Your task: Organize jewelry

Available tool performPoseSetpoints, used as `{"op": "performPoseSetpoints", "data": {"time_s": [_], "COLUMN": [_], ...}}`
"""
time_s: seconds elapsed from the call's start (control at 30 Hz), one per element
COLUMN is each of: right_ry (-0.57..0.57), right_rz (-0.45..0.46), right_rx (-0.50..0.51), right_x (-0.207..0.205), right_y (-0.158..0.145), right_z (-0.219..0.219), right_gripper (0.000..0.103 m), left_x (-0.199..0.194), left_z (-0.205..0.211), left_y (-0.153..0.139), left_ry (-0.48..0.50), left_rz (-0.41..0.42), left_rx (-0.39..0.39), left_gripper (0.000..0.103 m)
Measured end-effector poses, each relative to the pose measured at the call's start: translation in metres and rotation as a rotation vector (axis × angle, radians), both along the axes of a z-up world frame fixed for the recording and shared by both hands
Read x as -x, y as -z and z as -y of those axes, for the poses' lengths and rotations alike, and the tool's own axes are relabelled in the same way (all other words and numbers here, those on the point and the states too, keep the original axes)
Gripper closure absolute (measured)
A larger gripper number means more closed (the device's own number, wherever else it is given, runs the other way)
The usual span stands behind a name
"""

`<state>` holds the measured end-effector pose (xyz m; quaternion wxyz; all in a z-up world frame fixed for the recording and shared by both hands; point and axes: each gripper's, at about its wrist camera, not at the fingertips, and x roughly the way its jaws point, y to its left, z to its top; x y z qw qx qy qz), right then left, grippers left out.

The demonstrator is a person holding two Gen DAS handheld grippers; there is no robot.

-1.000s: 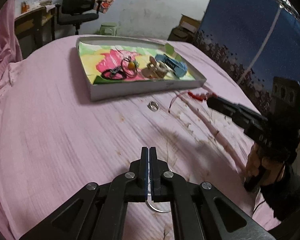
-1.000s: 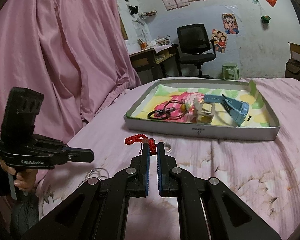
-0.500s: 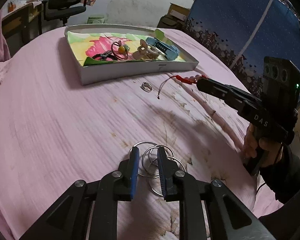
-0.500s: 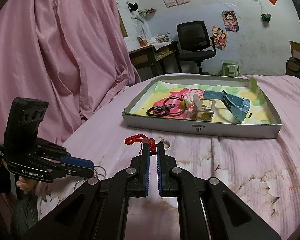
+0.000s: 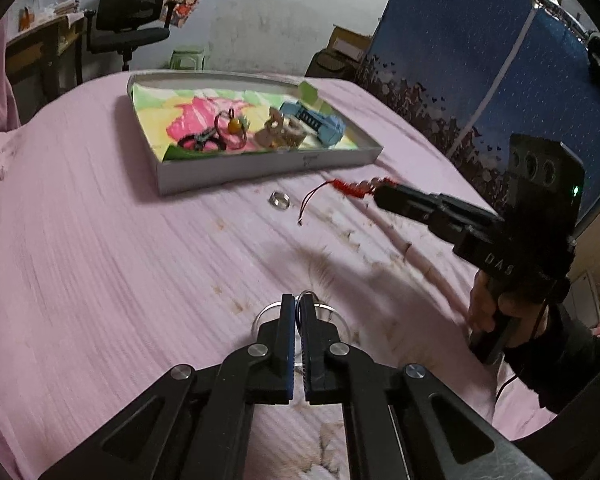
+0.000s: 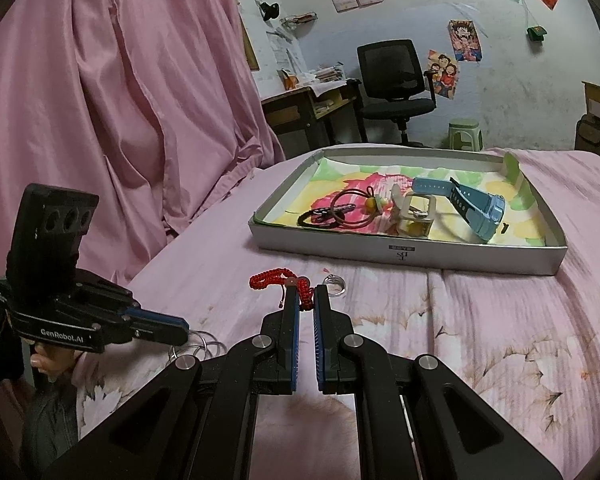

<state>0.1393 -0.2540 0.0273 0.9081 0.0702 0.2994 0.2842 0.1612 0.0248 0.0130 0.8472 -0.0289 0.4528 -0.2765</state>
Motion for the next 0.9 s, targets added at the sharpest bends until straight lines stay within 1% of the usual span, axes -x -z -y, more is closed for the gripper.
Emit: {"op": "performPoseSetpoints", "data": {"time_s": [0.13, 0.23, 0.3, 0.53, 0.73, 0.9], "right_ry": [-0.002, 0.010, 0.017, 0.036, 0.059, 0.084], "right_rz": [0.016, 0.031, 0.040, 0.064, 0.082, 0.112], "right_rx": [-0.003, -0.009, -0.013, -0.015, -0.018, -0.019], "right_x": [0.001, 0.001, 0.001, -0.001, -0.010, -0.024], "right_y": [-0.005, -0.010, -0.014, -0.024, -0.033, -0.049], "right_z": [0.000, 0.003, 0.005, 0.007, 0.010, 0.010], "right_gripper": [0.097, 0.097, 0.097, 0.097, 0.097, 0.097], "left_x": [-0.001, -0.004, -0.006, -0.021, -0.042, -0.068], "left_z": [0.002, 0.001, 0.001, 0.007, 0.009, 0.010], "left_y": [-0.015, -0.029, -0.039, -0.056, -0.062, -0.068], "left_ry": [-0.013, -0.027, -0.034, -0.066, -0.141, -0.213], "left_rz": [0.029, 0.051, 0.075, 0.121, 0.165, 0.210], "left_rx": [0.028, 0.070, 0.084, 0.087, 0.080, 0.088], "left_gripper": [0.100, 0.100, 0.100, 0.100, 0.100, 0.100]}}
